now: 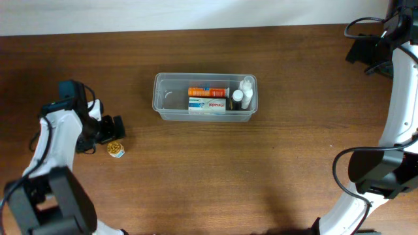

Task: Pack container
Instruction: 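Move the left gripper down to the amber-capped jar, then grasp the amber-capped jar with the left gripper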

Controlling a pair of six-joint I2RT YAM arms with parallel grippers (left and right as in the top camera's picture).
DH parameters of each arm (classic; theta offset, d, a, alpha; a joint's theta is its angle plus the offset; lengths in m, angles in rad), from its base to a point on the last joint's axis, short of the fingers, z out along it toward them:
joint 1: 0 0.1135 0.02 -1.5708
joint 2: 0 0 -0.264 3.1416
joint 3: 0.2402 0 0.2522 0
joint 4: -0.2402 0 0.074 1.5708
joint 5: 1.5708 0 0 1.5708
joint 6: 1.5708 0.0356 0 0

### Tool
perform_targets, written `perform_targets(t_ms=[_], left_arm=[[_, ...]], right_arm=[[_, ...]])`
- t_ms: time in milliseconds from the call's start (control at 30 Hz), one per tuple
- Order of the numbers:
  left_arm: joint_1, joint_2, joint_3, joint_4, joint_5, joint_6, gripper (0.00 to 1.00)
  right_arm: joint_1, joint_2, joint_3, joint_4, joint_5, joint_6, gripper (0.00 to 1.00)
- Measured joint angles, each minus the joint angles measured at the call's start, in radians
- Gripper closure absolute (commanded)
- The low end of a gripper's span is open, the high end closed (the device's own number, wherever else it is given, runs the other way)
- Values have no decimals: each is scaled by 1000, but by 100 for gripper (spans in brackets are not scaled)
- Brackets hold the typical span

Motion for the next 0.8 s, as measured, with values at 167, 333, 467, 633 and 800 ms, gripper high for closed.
perform_targets(t_ms=[167,333,467,633,800], left_arm=[[-15,75,-6,15,1,1,2],[-24,80,-6,18,-4,16,7],[-24,81,-6,18,-18,27,11],[-24,81,-6,19,-32,30,11],[-26,85,-9,24,-41,31,16]], right_arm=[[0,0,0,0,0,1,2],[0,0,0,0,0,0,2],[0,0,0,0,0,0,2],[0,0,0,0,0,0,2],[0,0,0,0,0,0,2]])
